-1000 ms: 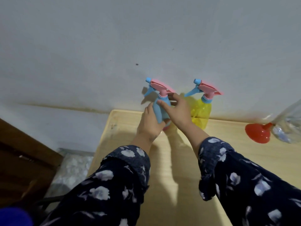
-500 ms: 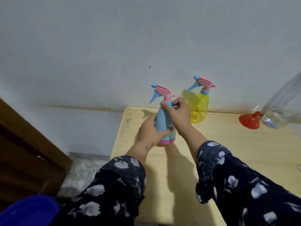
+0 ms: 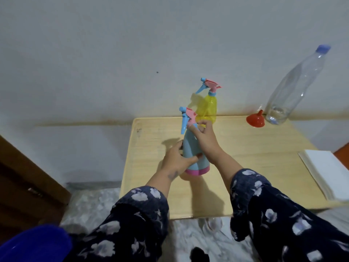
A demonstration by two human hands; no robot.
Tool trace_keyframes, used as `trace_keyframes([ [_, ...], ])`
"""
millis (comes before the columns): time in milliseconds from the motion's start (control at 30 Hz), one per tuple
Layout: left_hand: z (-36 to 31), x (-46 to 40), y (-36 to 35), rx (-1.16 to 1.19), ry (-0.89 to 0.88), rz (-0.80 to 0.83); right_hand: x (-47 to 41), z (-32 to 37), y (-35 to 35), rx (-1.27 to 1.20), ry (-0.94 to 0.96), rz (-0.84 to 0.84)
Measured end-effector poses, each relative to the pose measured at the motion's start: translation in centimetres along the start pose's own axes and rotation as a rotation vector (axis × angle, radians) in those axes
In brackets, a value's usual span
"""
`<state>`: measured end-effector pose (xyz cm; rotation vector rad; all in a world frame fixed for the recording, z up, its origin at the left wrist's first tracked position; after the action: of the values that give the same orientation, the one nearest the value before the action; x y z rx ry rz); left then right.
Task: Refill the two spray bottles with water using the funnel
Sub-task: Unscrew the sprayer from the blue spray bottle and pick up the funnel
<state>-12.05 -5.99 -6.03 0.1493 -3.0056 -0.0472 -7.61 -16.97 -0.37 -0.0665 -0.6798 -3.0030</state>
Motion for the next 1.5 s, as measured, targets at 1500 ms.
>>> trace_keyframes([
  [1500,1.0,3.0,-14.1,-0.315,-0.066,-0.323,-2.8,-4.0,16.5,-0.037,0.083,-0.208],
])
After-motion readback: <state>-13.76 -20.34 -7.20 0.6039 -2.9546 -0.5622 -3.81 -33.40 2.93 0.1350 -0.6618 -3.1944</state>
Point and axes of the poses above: each hand's wrist, its own x-axis away from the middle knuckle, its own y-axis out of the back of the hand, z = x × y, the point moved 4 cm from there along -x, towards the middle knuckle, and after that the axes turned 14 degrees about x, right-handed, at the moved point
